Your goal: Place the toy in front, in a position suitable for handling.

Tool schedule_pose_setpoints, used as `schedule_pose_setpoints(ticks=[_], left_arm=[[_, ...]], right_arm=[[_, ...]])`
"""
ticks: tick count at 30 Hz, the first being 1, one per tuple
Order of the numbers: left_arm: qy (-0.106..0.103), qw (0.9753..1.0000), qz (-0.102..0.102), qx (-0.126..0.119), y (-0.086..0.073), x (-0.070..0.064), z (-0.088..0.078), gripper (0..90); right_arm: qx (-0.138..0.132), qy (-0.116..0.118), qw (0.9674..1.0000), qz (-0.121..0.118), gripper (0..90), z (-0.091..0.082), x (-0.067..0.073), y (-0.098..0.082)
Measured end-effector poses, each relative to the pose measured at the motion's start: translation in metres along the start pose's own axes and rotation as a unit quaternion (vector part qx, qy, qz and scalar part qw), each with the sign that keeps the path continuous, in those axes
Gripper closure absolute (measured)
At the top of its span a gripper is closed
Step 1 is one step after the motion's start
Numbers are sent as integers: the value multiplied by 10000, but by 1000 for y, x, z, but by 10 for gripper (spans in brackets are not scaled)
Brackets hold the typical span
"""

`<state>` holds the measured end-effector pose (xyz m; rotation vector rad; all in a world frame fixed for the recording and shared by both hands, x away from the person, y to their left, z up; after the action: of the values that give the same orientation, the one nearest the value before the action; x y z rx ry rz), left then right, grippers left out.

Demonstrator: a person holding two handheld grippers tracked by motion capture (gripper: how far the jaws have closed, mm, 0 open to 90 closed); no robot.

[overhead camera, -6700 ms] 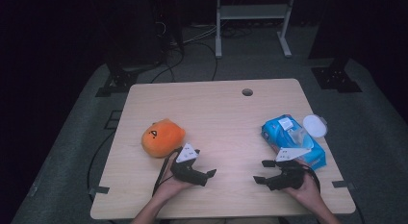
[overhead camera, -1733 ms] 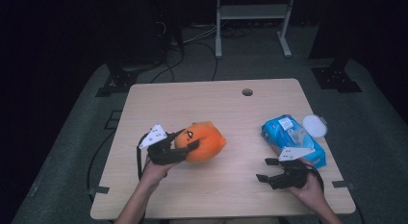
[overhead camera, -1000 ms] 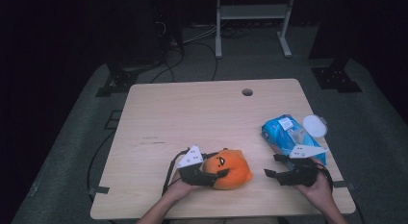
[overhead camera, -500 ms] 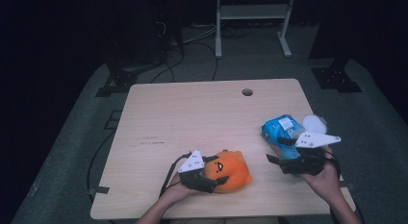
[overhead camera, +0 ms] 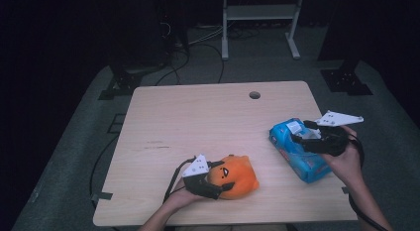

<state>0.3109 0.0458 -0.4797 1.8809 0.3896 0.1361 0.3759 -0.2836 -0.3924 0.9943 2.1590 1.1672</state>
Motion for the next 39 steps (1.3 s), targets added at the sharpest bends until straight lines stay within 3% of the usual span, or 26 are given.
schedule_pose_setpoints(ticks=[3, 4, 6, 10, 19, 21, 28, 31, 34, 39], left_arm=[[-2, 10000, 5, 0, 0, 0, 0, 205], [-5, 10000, -5, -6, 0, 0, 0, 204], [-17, 10000, -23, -28, 0, 1, 0, 202], [-19, 10000, -28, -33, -1, 1, 0, 200], [-28, 10000, -53, -74, -2, 2, 0, 197], [-35, 9999, -77, -89, -2, 2, 0, 196], [-30, 9999, -70, -97, -2, 2, 0, 195], [-31, 9999, -71, -117, -3, 3, 0, 194], [-26, 9999, -58, -102, -3, 3, 0, 194], [-19, 9999, -52, -87, -3, 3, 0, 189]], right_arm=[[87, -104, 9999, 77, 307, 2, -7, -8], [118, -93, 9996, 234, 340, 4, -12, -16], [206, -130, 9993, 301, 379, 6, -14, -25], [366, -199, 9982, 427, 522, 8, -15, -36], [554, -369, 9945, 807, 724, 8, -21, -50], [597, -384, 9930, 948, 818, 7, -22, -53], [624, -327, 9908, 1158, 873, 3, -22, -53], [560, -224, 9910, 1196, 876, -1, -19, -49], [450, -196, 9931, 1068, 877, -9, -13, -39], [188, 111, 9971, 726, 877, -28, 13, -13]])
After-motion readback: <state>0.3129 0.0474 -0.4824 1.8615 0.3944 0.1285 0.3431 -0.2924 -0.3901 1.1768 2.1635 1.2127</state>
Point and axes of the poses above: each handheld gripper's, and its own axes: z roughly forward along the jaws, y roughly out of its top, x roughly to its left, the point moved 5 cm from there along z, roughly forward along the jaws, and after that the axes turned 1 degree about -y, right-handed, at the moved point
